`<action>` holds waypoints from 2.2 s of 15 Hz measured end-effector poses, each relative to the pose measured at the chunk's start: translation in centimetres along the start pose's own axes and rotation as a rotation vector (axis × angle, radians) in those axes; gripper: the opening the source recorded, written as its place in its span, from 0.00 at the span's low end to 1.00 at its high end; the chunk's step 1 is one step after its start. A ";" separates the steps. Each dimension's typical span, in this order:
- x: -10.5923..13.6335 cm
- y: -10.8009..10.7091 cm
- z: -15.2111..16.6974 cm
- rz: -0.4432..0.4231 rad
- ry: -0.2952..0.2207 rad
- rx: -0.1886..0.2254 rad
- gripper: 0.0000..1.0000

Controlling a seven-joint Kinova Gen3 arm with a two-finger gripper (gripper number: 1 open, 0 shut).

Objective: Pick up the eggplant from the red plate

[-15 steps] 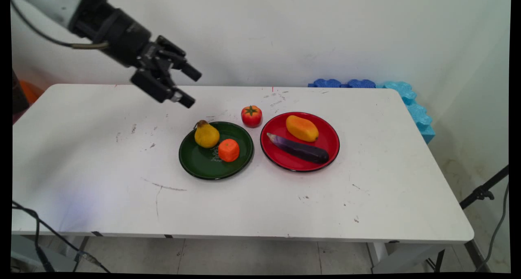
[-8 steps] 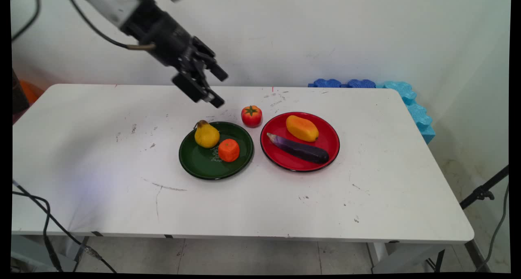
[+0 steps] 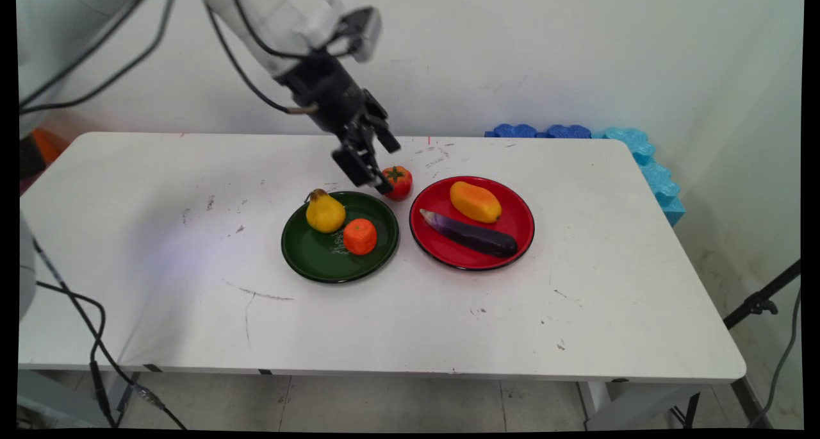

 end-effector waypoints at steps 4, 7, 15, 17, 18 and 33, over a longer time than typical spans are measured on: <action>1.1 -2.1 4.8 0.055 -0.043 -0.032 1.00; 1.8 -3.8 8.3 0.093 -0.068 -0.053 1.00; 2.8 -6.2 14.9 0.161 -0.100 -0.090 1.00; 3.1 -6.5 16.5 0.178 -0.102 -0.097 1.00; 3.2 -6.6 17.0 0.184 -0.103 -0.100 1.00; 3.9 -6.5 21.7 0.252 -0.083 -0.125 0.00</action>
